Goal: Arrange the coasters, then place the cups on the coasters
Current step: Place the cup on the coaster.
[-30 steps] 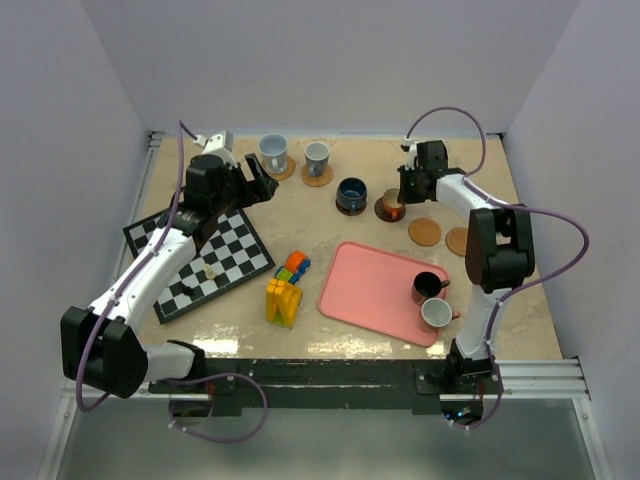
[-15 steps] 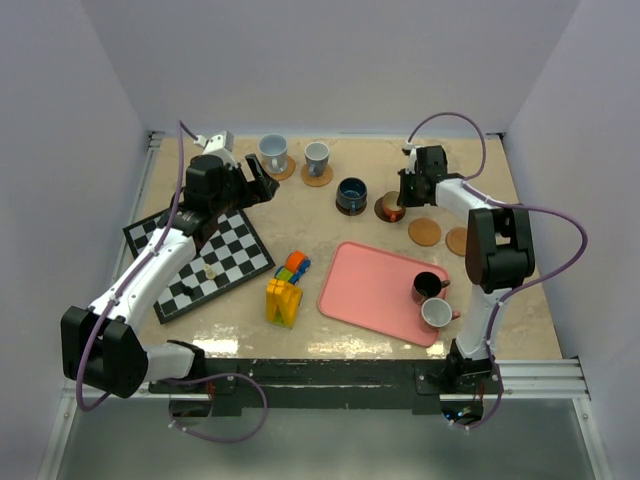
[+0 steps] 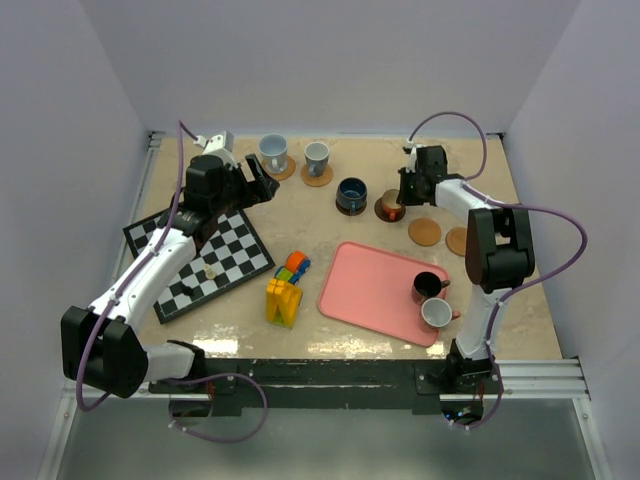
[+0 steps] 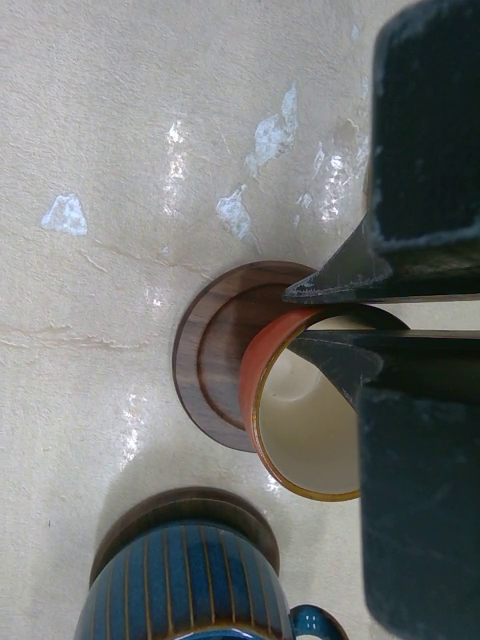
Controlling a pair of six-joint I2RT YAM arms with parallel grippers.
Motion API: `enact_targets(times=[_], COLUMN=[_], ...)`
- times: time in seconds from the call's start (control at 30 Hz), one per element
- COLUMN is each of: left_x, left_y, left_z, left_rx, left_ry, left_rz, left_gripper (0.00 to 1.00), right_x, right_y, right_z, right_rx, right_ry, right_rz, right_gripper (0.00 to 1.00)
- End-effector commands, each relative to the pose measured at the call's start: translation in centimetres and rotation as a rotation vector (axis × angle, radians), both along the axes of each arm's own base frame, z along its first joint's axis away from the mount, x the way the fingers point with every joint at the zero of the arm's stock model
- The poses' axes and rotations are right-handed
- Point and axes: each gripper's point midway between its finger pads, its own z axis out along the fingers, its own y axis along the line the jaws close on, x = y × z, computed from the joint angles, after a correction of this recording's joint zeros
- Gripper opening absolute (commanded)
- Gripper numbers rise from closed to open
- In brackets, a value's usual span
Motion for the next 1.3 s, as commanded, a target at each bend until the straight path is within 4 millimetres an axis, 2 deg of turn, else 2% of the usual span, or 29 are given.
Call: enact_targets(times=[0.0, 0.3, 0.37, 0.43, 0.7, 0.8, 1.0, 1.1, 1.13, 1.17, 1.23, 1.27], left_x=[0.5, 0.4, 0.4, 0.4, 0.3, 0.3, 0.4, 0.6, 0.6, 0.6, 0.4, 0.3], left_y=[-0.1, -0.2, -0.2, -0.2, -0.2, -0.2, 0.0, 0.3, 0.4, 0.4, -0.3, -1.3], left_z=[1.2, 1.0, 0.9, 0.8, 0.6, 0.6, 0.8, 1.3, 1.5, 1.8, 2.3, 2.6], left_rx=[-0.023, -0.024, -0.026, -0.025, -0.024, -0.024, 0.008, 0.061, 0.086, 0.114, 0.168, 0.188], left_ry=[-0.048, -0.043, -0.042, -0.040, -0.038, -0.038, -0.055, -0.080, -0.089, -0.097, -0.113, -0.125], left_rz=[-0.007, -0.009, -0.010, -0.010, -0.013, -0.013, -0.019, -0.028, -0.028, -0.026, -0.029, -0.045], left_gripper=[0.89, 0.89, 0.89, 0.89, 0.89, 0.89, 0.88, 0.86, 0.86, 0.85, 0.85, 0.84], right_x=[1.2, 1.1, 1.1, 1.0, 1.5, 1.8, 2.1, 1.8, 1.7, 1.4, 0.9, 0.6], right_y=[-0.2, -0.4, -0.5, -0.6, -0.5, -0.3, 0.4, 0.2, 0.1, 0.0, -0.3, -0.5], right_z=[0.9, 0.2, 0.2, 0.1, 1.4, 2.1, 5.3, 7.8, 8.7, 9.7, 12.1, 13.6], right_rx=[-0.001, -0.011, -0.014, -0.018, -0.015, -0.003, 0.035, 0.037, 0.036, 0.036, 0.036, 0.042], right_ry=[-0.063, -0.052, -0.051, -0.047, -0.071, -0.086, -0.138, -0.178, -0.194, -0.208, -0.248, -0.275], right_rz=[-0.027, -0.039, -0.041, -0.044, -0.047, -0.037, -0.023, -0.026, -0.033, -0.035, -0.043, -0.054], right_gripper=[0.00, 0.00, 0.04, 0.09, 0.39, 0.47, 0.64, 0.69, 0.80, 0.83, 0.84, 0.85])
